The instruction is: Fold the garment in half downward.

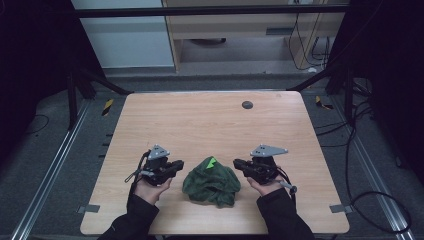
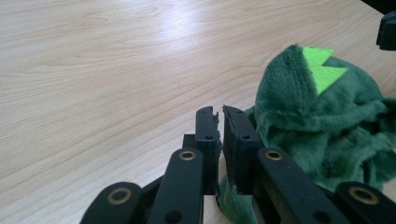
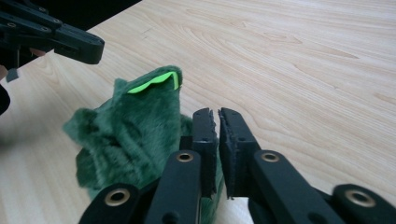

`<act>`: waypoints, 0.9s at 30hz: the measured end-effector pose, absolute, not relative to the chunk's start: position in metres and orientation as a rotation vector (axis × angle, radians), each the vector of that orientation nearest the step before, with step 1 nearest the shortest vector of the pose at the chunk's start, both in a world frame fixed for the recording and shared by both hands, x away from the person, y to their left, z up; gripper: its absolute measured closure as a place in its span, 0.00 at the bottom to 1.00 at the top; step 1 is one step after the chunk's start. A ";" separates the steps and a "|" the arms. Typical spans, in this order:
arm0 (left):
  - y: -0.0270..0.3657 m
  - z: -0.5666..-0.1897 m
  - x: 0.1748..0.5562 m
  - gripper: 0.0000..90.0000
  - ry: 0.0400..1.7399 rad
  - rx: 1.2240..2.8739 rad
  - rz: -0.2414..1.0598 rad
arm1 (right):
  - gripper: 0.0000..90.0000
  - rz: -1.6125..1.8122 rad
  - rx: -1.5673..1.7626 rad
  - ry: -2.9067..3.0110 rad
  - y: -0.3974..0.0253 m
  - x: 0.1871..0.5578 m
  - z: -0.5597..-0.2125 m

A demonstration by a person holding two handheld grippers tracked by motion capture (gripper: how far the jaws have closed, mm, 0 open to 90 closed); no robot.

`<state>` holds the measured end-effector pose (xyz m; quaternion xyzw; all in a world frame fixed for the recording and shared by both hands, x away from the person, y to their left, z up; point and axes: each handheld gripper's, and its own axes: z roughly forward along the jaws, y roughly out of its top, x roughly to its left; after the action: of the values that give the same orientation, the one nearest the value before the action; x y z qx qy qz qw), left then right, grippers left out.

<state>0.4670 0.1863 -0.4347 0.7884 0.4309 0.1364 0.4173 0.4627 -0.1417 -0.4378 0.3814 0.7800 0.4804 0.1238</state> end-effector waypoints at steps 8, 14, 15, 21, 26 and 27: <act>0.176 -0.442 0.481 0.99 1.084 1.988 0.341 | 1.00 1.387 1.136 2.283 -0.132 0.477 -0.444; 0.170 -0.451 0.488 1.00 1.077 2.012 0.304 | 1.00 1.370 1.148 2.302 -0.127 0.483 -0.452; 0.168 -0.453 0.488 1.00 1.075 2.017 0.300 | 1.00 1.371 1.151 2.308 -0.126 0.484 -0.453; 0.159 -0.460 0.488 0.99 1.030 2.064 0.259 | 1.00 1.362 1.165 2.357 -0.121 0.483 -0.462; 0.156 -0.462 0.486 0.99 1.015 2.079 0.248 | 1.00 1.353 1.148 2.389 -0.118 0.480 -0.466; 0.157 -0.462 0.486 0.99 1.014 2.074 0.240 | 1.00 1.356 1.152 2.392 -0.117 0.480 -0.466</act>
<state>0.4860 0.1575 -0.4616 0.8194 0.4007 0.0950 0.3988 0.4795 -0.1174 -0.4656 0.3852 0.7999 0.4533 0.0801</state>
